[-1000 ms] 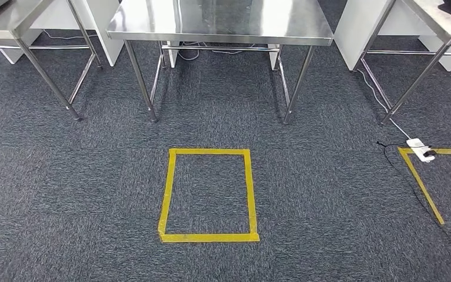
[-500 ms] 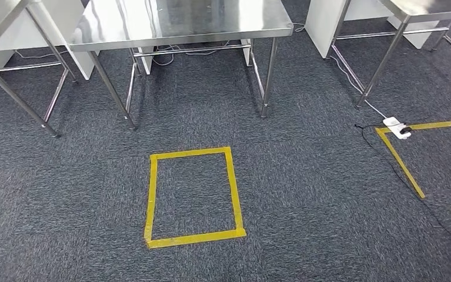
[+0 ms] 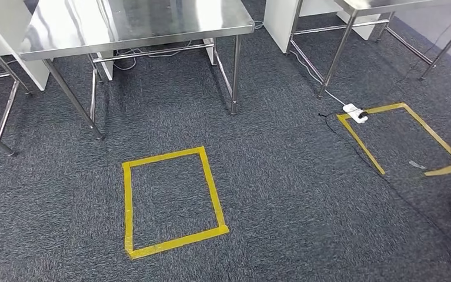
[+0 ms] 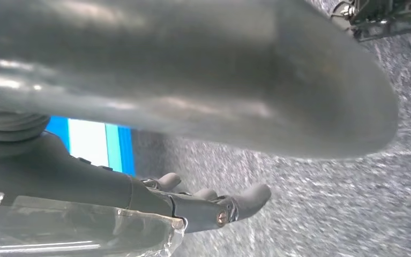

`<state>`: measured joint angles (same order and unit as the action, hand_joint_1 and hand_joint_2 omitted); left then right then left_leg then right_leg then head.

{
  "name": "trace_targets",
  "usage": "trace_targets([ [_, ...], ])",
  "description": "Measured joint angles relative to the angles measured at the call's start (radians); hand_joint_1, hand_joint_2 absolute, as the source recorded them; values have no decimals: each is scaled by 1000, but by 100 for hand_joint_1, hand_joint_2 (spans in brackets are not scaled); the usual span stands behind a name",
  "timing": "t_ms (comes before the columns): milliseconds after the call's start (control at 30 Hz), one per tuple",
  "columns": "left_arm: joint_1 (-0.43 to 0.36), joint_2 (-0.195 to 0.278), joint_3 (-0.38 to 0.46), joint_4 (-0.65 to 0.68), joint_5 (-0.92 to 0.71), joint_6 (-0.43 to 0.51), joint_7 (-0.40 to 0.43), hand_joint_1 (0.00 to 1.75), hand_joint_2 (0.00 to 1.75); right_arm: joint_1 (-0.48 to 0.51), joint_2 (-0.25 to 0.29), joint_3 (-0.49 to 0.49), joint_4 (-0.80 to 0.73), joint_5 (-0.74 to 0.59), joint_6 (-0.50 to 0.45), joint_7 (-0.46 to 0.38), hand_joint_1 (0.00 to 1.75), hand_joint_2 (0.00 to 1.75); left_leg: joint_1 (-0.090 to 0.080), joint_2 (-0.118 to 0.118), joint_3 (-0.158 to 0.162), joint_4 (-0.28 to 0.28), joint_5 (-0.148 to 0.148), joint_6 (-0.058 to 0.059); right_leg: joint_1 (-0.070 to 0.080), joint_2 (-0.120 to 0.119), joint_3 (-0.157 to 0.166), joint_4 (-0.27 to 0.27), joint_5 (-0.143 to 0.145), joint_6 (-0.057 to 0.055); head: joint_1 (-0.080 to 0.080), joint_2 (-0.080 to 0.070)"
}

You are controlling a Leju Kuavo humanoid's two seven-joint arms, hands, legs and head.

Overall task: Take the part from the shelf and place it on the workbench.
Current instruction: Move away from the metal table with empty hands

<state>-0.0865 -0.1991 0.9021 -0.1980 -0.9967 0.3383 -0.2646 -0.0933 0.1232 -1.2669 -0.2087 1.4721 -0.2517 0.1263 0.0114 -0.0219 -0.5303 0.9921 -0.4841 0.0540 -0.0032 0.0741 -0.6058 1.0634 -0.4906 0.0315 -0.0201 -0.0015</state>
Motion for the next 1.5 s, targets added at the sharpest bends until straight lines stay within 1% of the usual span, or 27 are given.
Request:
trace_targets([
  [67,1,-3,-1,0,0,0,0,0,0,-2,-2,0,0,0,0,0,0,0,0,30,-1,-8,5,3,0,-50,-61,123,-57,-6,9,0],
  [100,2,-4,-1,0,0,0,0,0,0,-3,-3,0,0,0,0,0,0,0,-2,47,-3,-8,6,3,-3,-58,-89,181,-79,-4,12,0],
  [133,3,-4,-1,0,0,0,0,0,0,-1,-4,0,0,0,0,0,0,0,-3,63,-5,-8,6,3,-6,-62,-101,214,-88,2,13,0],
  [167,4,-4,-1,0,0,0,0,0,0,0,-5,0,0,0,0,0,0,0,-3,77,-5,-8,5,3,-9,-65,-94,209,-82,11,13,0],
  [200,3,-5,-1,0,0,-1,0,0,0,1,-6,0,0,0,0,0,0,0,-3,91,-5,-8,5,2,-13,-72,-63,162,-63,21,14,0],
  [267,3,-6,-2,0,-2,-1,0,0,0,0,-8,0,0,0,0,0,0,0,-6,115,0,-6,2,-5,-14,-121,26,11,-16,34,14,0],
  [333,2,-7,-3,0,-3,-1,1,0,0,-3,-8,0,0,0,0,-1,0,0,-12,136,7,-5,-3,-17,-10,-156,73,-76,8,25,12,0],
  [467,-2,-8,-5,0,-3,-1,4,0,0,0,-8,0,0,0,0,-1,0,0,-9,162,17,-3,-10,-36,-13,-122,70,-83,15,0,11,0],
  [533,-2,-8,-5,0,-3,1,7,0,0,0,-8,0,0,0,1,0,0,0,-2,108,-2,48,-54,-45,-23,-102,72,-85,23,-14,6,0],
  [600,0,-9,-5,0,-3,2,12,0,0,-1,-8,0,0,0,2,1,0,0,2,43,-53,168,-129,-52,-24,-78,67,-85,30,-25,1,0],
  [667,4,-9,-5,0,-2,2,17,0,0,-1,-8,0,0,0,6,1,0,0,2,25,-101,275,-167,-54,-22,-52,63,-83,31,-27,1,0],
  [700,5,-9,-5,0,-2,3,19,0,0,0,-8,0,0,1,9,1,0,0,3,21,-106,284,-158,-53,-21,-38,63,-81,31,-27,0,0],
  [733,5,-9,-5,0,0,5,21,0,0,2,-9,0,0,1,12,1,0,0,4,18,-91,252,-129,-52,-21,-23,63,-79,31,-26,0,0],
  [767,5,-9,-5,0,1,6,21,0,0,2,-9,0,0,1,15,1,0,0,7,9,-63,189,-89,-51,-21,-8,64,-76,31,-26,0,0],
  [833,5,-9,-4,0,2,9,21,0,0,0,-10,0,0,2,18,0,0,0,13,-34,-5,65,-37,-47,-19,19,61,-70,32,-21,1,0],
  [900,5,-11,-4,1,4,10,21,0,0,-1,-12,0,0,2,18,0,0,0,11,-57,13,21,-31,-42,-16,42,49,-67,36,-7,1,0],
  [967,4,-13,-4,1,6,10,21,0,0,1,-16,0,0,2,18,-1,0,0,6,-35,10,15,-22,-29,-17,57,33,-67,43,10,1,0],
  [1033,3,-16,-4,1,8,11,21,0,0,5,-19,0,0,2,19,-1,0,0,5,-9,9,4,-12,-10,-16,17,8,-34,24,15,4,0],
  [1100,4,-17,-4,1,8,12,22,0,0,3,-20,1,0,2,20,-1,0,0,3,21,6,0,-7,1,-14,-43,-47,79,-35,11,9,0],
  [1167,7,-18,-4,1,7,13,23,0,0,3,-20,1,0,2,20,-2,0,0,0,55,2,0,-6,3,-16,-59,-104,206,-88,15,11,0],
  [1200,7,-18,-4,1,6,13,24,0,0,4,-21,1,0,2,20,-2,0,0,-1,71,0,0,-6,3,-17,-62,-108,227,-94,23,11,0],
  [1233,7,-19,-4,1,5,13,25,0,0,6,-22,1,0,2,20,-1,0,0,-1,85,0,0,-7,2,-18,-66,-89,203,-84,32,11,0],
  [1267,7,-19,-4,1,3,13,26,0,0,8,-23,1,0,2,20,-1,0,0,-1,98,1,0,-7,1,-20,-77,-50,140,-62,41,11,0],
  [1333,7,-21,-4,1,1,12,27,0,0,6,-24,1,0,1,20,-1,0,0,-5,122,6,2,-11,-7,-18,-129,37,-9,-17,48,13,0],
  [1400,6,-23,-4,1,-4,10,27,0,0,4,-24,1,0,0,20,-1,0,0,-11,143,13,4,-17,-20,-13,-158,68,-73,7,35,10,0],
  [1467,4,-24,-6,1,-10,8,27,0,0,7,-24,1,0,-1,20,1,0,0,-9,160,21,4,-22,-32,-12,-137,65,-75,14,17,4,0],
  [1500,2,-25,-8,1,-14,6,27,0,0,9,-23,1,0,-2,20,3,0,0,-6,149,22,8,-28,-39,-16,-126,67,-77,17,9,2,0],
])
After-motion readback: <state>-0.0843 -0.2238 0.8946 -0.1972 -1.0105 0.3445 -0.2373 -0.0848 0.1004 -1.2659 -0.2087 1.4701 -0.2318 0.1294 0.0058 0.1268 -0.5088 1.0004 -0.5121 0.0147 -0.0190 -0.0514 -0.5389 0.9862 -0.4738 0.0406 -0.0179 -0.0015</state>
